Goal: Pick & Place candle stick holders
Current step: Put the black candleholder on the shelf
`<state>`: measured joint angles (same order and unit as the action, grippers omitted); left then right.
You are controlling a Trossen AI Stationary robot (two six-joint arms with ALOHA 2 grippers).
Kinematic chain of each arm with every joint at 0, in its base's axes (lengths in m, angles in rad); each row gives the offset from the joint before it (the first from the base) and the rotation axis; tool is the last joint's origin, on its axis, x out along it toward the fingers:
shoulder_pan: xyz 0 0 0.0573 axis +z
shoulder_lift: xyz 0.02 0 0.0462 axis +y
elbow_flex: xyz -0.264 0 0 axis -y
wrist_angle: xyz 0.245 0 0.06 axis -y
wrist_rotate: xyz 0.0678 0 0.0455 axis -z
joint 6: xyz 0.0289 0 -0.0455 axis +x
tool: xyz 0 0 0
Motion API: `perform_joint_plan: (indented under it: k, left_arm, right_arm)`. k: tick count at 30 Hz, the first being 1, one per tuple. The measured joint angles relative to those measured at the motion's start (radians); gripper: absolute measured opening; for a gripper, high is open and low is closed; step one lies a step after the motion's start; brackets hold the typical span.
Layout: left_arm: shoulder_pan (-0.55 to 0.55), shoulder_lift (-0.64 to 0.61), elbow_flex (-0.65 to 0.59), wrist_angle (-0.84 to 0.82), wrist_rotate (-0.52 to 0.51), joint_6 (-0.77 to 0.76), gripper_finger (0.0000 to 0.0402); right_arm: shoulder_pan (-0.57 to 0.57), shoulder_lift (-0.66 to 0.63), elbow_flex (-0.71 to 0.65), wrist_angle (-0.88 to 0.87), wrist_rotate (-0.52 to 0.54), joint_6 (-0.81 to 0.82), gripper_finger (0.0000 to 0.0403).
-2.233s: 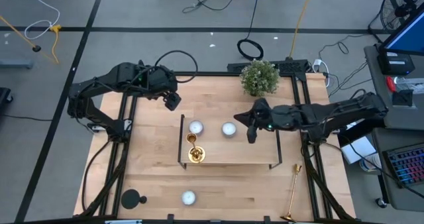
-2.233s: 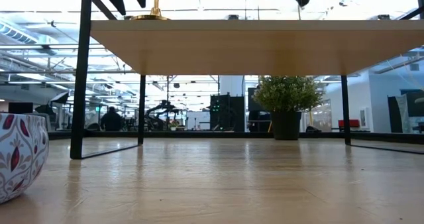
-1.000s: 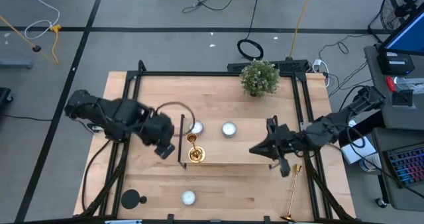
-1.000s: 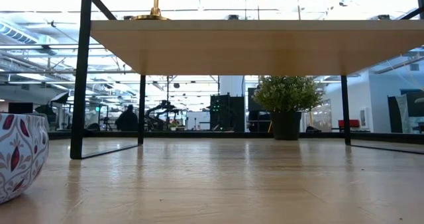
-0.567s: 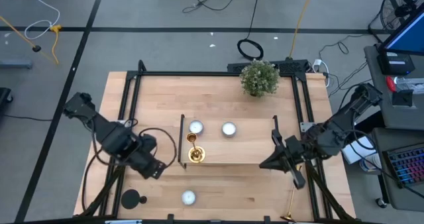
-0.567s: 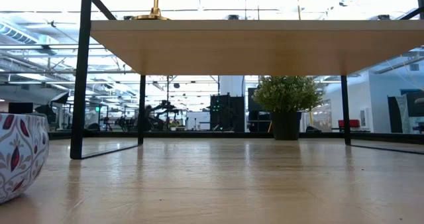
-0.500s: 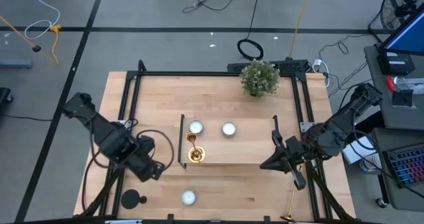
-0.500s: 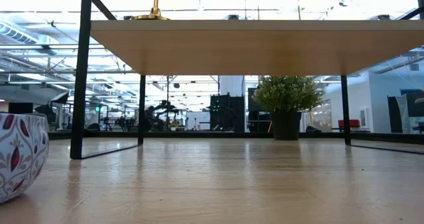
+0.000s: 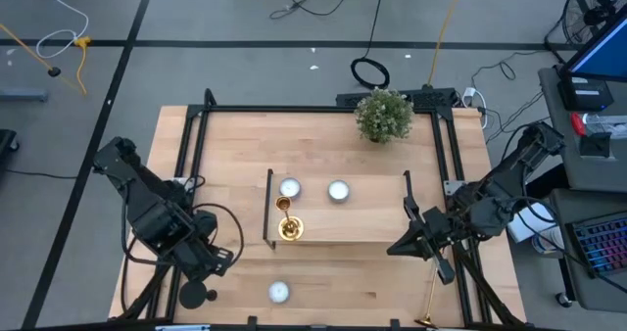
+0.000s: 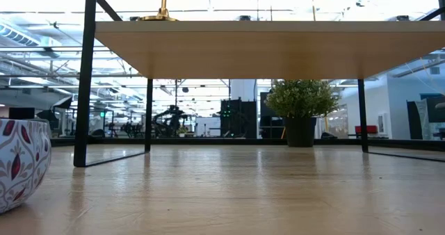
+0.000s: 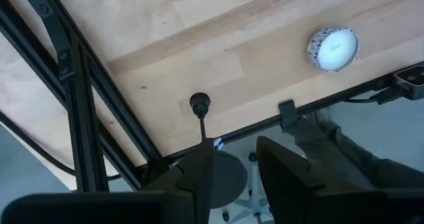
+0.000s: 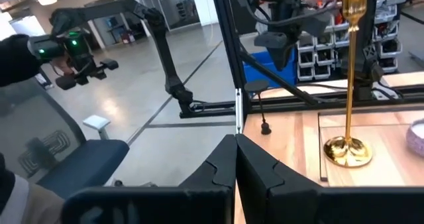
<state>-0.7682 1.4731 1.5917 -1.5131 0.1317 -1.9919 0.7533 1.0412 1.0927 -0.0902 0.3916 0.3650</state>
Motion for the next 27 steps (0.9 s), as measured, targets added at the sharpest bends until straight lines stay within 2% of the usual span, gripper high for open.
perform_joint_plan:
  k: [3, 8, 10, 14, 20, 27]
  left_arm:
    - [-0.001, 0.0, 0.0, 0.0, 0.015, 0.0, 0.0117]
    - [-0.002, 0.0, 0.0, -0.039, 0.208, -0.018, 0.0117]
    - [-0.013, -0.009, 0.0, -0.06, 0.231, -0.052, 0.0117]
    - [-0.05, -0.065, -0.004, -0.048, 0.14, -0.17, 0.0117]
    - [-0.15, -0.185, -0.004, -0.051, -0.073, -0.353, 0.0117]
    - [-0.179, -0.251, -0.071, -0.057, -0.131, -0.355, 0.0117]
  right_arm:
    - [0.006, 0.0, 0.0, -0.002, 0.0, 0.018, 0.0]
    - [0.017, 0.0, 0.0, -0.007, 0.002, 0.019, 0.0]
    - [0.021, 0.0, 0.0, -0.007, 0.003, 0.019, 0.0]
    - [0.022, 0.0, 0.0, -0.007, 0.003, 0.018, 0.0]
    - [0.022, 0.0, 0.0, -0.007, 0.005, 0.016, 0.0]
    - [0.022, 0.0, 0.0, -0.008, 0.007, 0.016, 0.0]
